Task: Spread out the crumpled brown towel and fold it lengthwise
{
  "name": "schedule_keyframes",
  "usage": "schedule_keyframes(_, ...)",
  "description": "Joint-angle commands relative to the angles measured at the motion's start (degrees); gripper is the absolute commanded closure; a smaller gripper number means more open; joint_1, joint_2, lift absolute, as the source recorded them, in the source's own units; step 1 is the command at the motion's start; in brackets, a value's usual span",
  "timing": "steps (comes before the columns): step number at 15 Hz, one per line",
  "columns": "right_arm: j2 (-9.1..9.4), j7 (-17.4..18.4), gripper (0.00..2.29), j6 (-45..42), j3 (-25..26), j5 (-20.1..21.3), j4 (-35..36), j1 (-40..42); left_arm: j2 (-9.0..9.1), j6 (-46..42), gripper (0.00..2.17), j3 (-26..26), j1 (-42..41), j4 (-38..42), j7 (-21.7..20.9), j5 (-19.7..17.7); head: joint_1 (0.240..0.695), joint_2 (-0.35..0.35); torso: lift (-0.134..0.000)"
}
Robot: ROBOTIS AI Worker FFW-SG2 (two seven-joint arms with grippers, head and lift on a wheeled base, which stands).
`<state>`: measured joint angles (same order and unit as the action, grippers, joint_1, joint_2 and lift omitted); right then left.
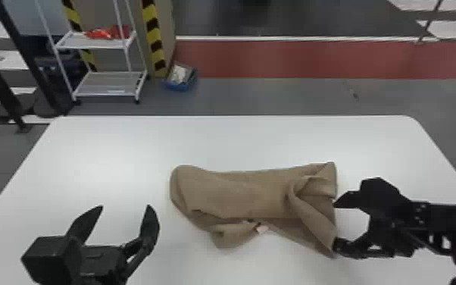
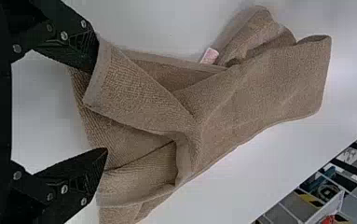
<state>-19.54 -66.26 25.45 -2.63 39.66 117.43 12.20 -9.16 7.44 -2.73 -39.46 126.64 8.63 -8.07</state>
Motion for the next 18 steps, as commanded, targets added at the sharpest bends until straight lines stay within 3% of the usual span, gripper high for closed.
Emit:
schedule_keyframes(1,0.03,0.8,0.44,0.0,-0.6,0.0,-0.9,-0.5,-0.34,0.4,0.09,-0.1,0.1,0.1,0.0,0.1,0.695,0.031,-0.124)
schedule_keyframes(4,0.2,1.3,0.8,-0.5,-0.6,-1.2,-1.0,-0.6,-0.42,0.4,0.09,-0.1,0.2,0.2,0.0,0.1,0.695,0.034,-0.124)
schedule_keyframes(7,0.38,2.5,1.35,-1.6,-0.4,-1.6,-0.8,-0.6,-0.51,0.4,0.09,0.0,0.2,0.2,0.0,0.0,0.695,0.04,-0.124)
schedule_keyframes(12,1.26,2.8,1.48,-4.4,4.6,-9.2,1.1,-0.2,-0.51,0.4,0.09,0.0,0.2,0.0,0.0,0.0,0.695,0.047,-0.124)
schedule_keyframes(14,3.72,3.4,1.48,-4.2,7.8,-13.4,3.5,0.2,-0.51,0.3,0.09,-0.1,0.2,-0.1,0.0,0.0,0.695,0.044,-0.124)
schedule_keyframes(16,5.57,7.5,1.48,-3.3,11.3,-20.1,6.9,0.1,-0.51,0.3,0.09,-0.3,0.2,-0.1,0.0,0.1,0.695,0.044,-0.124)
schedule_keyframes(18,6.88,14.0,1.48,-0.9,12.7,-21.0,9.2,-0.3,-0.6,0.3,0.09,-0.8,0.1,-0.3,-0.1,0.1,0.695,0.035,-0.124)
